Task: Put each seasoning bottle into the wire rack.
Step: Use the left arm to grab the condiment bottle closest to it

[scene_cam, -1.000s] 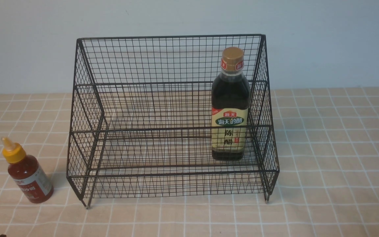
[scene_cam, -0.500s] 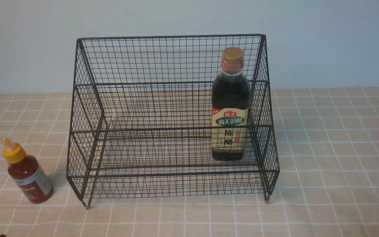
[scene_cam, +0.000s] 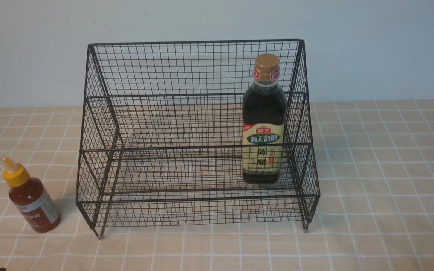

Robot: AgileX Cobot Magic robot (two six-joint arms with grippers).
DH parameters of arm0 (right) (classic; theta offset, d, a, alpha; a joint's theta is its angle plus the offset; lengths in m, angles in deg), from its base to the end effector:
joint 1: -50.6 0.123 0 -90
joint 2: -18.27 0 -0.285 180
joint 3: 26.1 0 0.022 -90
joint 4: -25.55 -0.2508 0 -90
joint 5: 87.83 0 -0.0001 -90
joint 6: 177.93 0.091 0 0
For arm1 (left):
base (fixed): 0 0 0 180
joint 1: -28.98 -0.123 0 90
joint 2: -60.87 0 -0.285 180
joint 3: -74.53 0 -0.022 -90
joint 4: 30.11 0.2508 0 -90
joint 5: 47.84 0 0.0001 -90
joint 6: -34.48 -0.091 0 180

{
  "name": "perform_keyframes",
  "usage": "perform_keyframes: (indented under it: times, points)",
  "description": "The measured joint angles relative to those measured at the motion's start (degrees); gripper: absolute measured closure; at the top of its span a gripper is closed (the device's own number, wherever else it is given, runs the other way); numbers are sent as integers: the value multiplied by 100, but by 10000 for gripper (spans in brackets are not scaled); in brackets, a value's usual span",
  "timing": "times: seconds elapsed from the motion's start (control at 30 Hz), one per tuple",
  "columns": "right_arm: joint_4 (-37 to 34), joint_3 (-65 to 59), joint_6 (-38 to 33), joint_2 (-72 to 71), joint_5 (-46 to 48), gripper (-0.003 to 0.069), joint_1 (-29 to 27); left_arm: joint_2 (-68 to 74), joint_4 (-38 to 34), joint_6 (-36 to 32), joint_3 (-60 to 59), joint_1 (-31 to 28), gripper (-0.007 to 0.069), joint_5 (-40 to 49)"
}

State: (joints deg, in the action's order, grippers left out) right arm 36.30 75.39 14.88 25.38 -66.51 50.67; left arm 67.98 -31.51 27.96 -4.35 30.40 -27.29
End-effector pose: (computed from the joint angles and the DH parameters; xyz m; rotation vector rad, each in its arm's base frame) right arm 0.0526 -0.0061 0.1733 0.0910 1.8577 -0.0286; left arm 0.0530 -0.0021 0.1718 0.1135 1.8561 0.0379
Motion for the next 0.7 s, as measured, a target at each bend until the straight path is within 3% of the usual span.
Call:
perform_keyframes:
  times: [0.07,0.2,0.5,0.6,0.7]
  points:
    - [0,0,0,0,0,672,0,0,-176,146,1,0,631,-246]
    - [0,0,0,0,0,672,0,0,-1208,885,1,0,631,-1364]
    - [0,0,0,0,0,672,0,0,-2119,1206,87,0,631,-4046]
    - [0,0,0,0,0,672,0,19,-2063,1229,495,0,631,-3836]
    - [0,0,0,0,0,672,0,486,-1734,1182,1692,0,631,-2219]
